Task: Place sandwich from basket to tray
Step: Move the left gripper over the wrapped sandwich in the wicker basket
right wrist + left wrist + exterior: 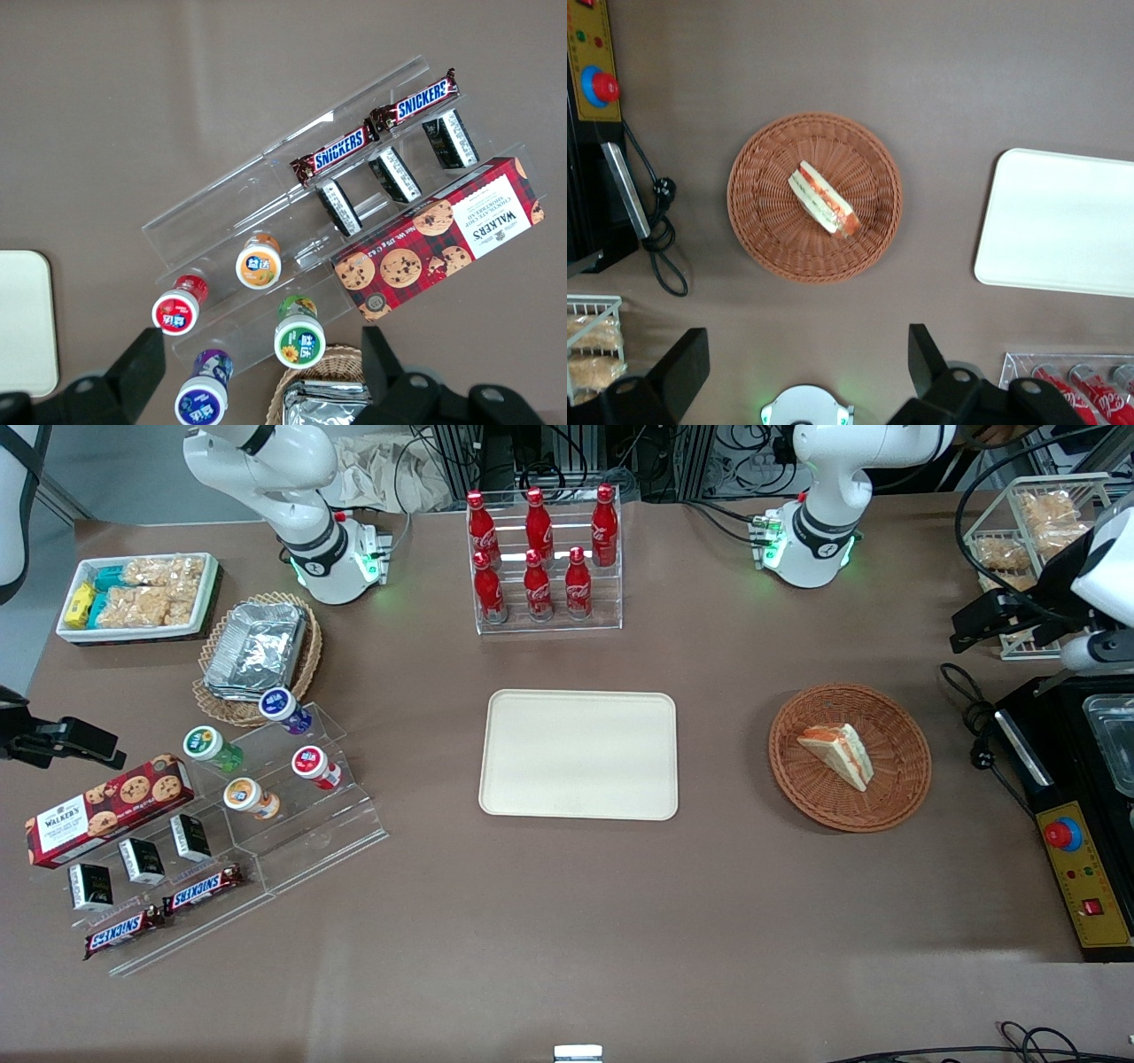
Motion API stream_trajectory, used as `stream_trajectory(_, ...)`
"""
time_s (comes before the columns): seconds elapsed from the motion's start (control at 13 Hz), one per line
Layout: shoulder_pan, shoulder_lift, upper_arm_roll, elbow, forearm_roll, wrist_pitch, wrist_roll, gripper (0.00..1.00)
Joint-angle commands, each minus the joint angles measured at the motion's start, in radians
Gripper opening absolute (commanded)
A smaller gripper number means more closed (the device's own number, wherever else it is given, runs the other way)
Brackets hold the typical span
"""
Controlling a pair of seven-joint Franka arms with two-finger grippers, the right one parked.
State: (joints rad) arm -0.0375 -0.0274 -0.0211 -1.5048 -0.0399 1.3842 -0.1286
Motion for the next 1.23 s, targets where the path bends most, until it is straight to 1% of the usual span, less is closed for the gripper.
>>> stream_trajectory(0.0,0.001,0.011,-0.002,0.035,0.015,-0.043,-0.006,1.0)
stream_trajectory(0.23,0.002,0.012,0.0,0.005,0.017,-0.068,-0.035,1.0)
stream_trajectory(0.38,0.004,0.001,0.001,-0.049,0.028,-0.025,-0.176,1.0)
stream_trajectory(0.46,0.004,-0.003,0.001,-0.092,0.041,-0.01,-0.286,1.0)
stream_trajectory(0.54,0.004,-0.014,0.001,-0.133,0.072,0.024,-0.41,1.0)
stream_trajectory(0.62,0.002,-0.034,0.0,-0.196,0.102,0.076,-0.499,1.0)
stream_trajectory(0.69,-0.004,-0.072,-0.003,-0.289,0.127,0.161,-0.57,1.0)
stream_trajectory(0.85,-0.002,-0.143,-0.005,-0.472,0.126,0.336,-0.733,1.0)
stream_trajectory(1.0,-0.002,-0.193,-0.005,-0.633,0.117,0.515,-0.847,1.0)
stream_trajectory(1.08,-0.002,-0.203,-0.003,-0.694,0.115,0.592,-0.887,1.0)
stream_trajectory(1.15,-0.002,-0.194,-0.003,-0.724,0.114,0.636,-0.922,1.0)
